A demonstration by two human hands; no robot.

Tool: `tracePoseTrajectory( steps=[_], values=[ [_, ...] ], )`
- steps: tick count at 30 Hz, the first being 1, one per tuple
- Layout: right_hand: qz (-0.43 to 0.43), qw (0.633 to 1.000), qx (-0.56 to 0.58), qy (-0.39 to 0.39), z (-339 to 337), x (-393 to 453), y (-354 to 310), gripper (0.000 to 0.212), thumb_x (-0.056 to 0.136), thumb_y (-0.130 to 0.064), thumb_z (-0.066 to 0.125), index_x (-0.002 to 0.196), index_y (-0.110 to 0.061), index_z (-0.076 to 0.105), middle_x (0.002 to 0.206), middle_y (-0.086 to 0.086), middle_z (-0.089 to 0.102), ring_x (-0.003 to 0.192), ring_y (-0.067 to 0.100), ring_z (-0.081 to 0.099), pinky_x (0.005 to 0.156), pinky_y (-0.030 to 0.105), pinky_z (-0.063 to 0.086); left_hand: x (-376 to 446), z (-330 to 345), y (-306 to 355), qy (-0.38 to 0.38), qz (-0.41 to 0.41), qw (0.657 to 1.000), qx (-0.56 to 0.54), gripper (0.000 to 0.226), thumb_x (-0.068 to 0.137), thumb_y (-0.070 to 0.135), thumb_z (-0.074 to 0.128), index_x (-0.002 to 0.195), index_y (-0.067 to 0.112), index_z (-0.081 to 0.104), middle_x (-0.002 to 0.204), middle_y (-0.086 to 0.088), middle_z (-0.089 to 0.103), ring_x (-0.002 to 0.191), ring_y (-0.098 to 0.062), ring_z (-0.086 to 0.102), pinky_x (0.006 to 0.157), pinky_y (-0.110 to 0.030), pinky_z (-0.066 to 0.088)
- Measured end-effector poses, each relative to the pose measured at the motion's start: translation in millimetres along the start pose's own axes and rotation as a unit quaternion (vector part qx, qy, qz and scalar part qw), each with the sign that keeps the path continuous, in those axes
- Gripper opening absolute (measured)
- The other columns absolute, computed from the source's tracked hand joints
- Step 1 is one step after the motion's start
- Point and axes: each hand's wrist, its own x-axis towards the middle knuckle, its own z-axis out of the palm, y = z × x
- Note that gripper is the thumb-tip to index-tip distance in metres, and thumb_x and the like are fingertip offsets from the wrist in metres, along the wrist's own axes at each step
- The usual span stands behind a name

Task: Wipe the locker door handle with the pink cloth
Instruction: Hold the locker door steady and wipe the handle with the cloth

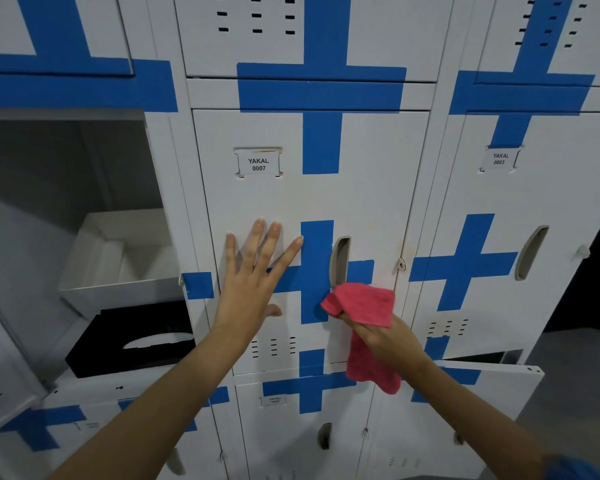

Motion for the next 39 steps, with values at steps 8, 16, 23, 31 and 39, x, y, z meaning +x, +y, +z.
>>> tracePoseTrajectory(
  steps=[8, 16, 23, 31, 39],
  values=[
    [0.057, 0.995, -0.049, 0.063, -4.3, -8.5, 12.6, 0.042, 0.088, -0.055, 0.038, 0.109, -0.019, 0.041, 0.091, 0.001, 0.054, 0.075, 0.008, 0.054, 0.060, 0.016, 0.040, 1.1, 2.2, 0.4, -0.001, 0.001, 1.000, -0.006, 0.144, 0.050, 0.073, 0.076, 0.154, 0.026, -0.012, 0.159, -0.016, -0.022, 0.147, -0.039, -0.014, 0.116, -0.065, 0.008],
    [0.014, 0.985, -0.010, 0.173, -38.6, 31.1, -2.5, 0.052, 0.098, -0.010, 0.041, 0.144, -0.033, 0.036, 0.110, 0.001, 0.054, 0.072, 0.009, 0.046, 0.058, 0.021, 0.039, 1.6, 3.0, 1.5, -0.001, -0.003, 1.000, -0.008, 0.147, 0.049, 0.072, 0.078, 0.153, 0.026, -0.016, 0.158, -0.016, -0.024, 0.147, -0.038, -0.015, 0.116, -0.065, 0.010],
    [-0.028, 0.977, -0.042, 0.207, -47.6, 39.1, -6.1, 0.056, 0.090, -0.002, 0.030, 0.144, -0.020, 0.031, 0.119, 0.015, 0.060, 0.074, 0.014, 0.045, 0.056, 0.022, 0.039, 1.5, 3.2, 1.9, 0.000, -0.003, 1.000, -0.010, 0.147, 0.049, 0.072, 0.078, 0.153, 0.026, -0.016, 0.158, -0.016, -0.024, 0.147, -0.038, -0.014, 0.115, -0.065, 0.011],
    [-0.072, 0.975, -0.088, 0.191, -40.8, 42.1, -32.0, 0.058, 0.097, -0.021, 0.040, 0.145, -0.043, 0.017, 0.118, 0.012, 0.054, 0.079, 0.018, 0.049, 0.061, 0.034, 0.054, 0.2, 1.0, 1.6, 0.005, 0.000, 1.000, 0.000, 0.147, 0.050, 0.072, 0.077, 0.153, 0.025, -0.017, 0.157, -0.016, -0.027, 0.148, -0.038, -0.010, 0.116, -0.064, 0.012],
    [-0.041, 0.963, -0.101, 0.248, -25.1, 47.1, -29.4, 0.077, 0.063, 0.011, 0.080, 0.133, -0.006, 0.053, 0.141, 0.014, 0.024, 0.081, 0.041, 0.062, 0.049, 0.040, 0.057, -0.1, 2.8, 1.0, 0.005, 0.001, 1.000, 0.000, 0.146, 0.050, 0.072, 0.077, 0.153, 0.025, -0.016, 0.158, -0.016, -0.026, 0.148, -0.038, -0.011, 0.116, -0.064, 0.009]
  ],
)
